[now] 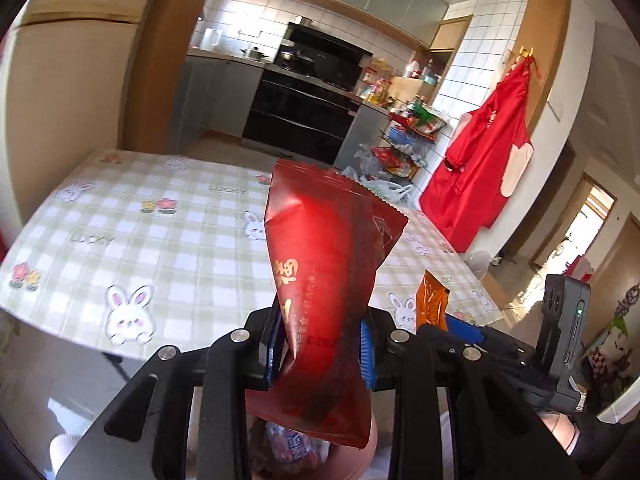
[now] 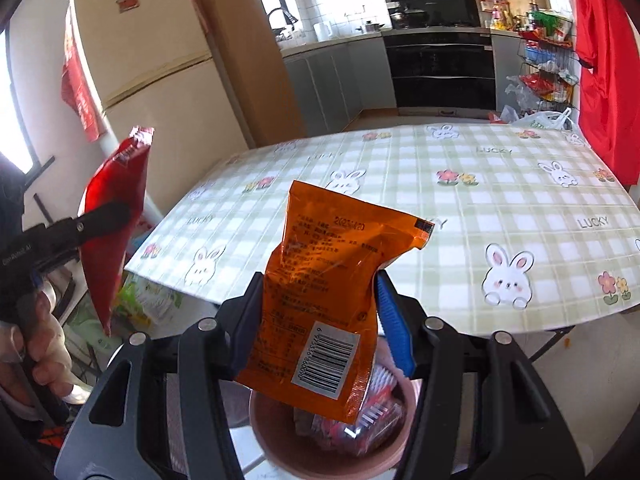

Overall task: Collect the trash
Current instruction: 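Carry the orange sachet and red foil bag over the pink bin, then open the right gripper over the bin while the left lowers the red bag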

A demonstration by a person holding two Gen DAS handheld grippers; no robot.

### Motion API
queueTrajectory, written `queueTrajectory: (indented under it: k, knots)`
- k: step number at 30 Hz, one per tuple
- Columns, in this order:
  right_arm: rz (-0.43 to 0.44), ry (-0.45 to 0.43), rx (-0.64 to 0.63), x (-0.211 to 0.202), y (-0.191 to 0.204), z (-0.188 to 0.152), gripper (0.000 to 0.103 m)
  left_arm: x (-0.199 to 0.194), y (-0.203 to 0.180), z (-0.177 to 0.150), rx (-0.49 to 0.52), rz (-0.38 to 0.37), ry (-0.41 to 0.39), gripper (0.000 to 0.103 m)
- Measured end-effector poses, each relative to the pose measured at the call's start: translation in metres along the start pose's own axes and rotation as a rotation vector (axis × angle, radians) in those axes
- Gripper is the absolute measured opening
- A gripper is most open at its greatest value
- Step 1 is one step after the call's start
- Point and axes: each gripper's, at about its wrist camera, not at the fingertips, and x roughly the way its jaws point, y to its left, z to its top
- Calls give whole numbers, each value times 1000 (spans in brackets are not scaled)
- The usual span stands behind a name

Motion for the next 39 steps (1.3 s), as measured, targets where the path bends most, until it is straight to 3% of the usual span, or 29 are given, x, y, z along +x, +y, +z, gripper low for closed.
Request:
queueTrajectory:
  k: [3, 9, 26, 39]
  knots:
    - [11, 17, -16, -6, 13, -10, 56, -23, 1, -11, -15, 40, -20, 30]
    - [-18, 62, -74, -3, 32, -30, 57, -43, 5, -24, -42, 31, -49, 31]
    - [-14, 115, -78, 25, 26, -31, 69, -19, 20, -30, -53, 48, -3, 32]
    - [-90, -2, -46, 2, 18, -22, 96, -11, 15, -39, -23, 33, 40, 33]
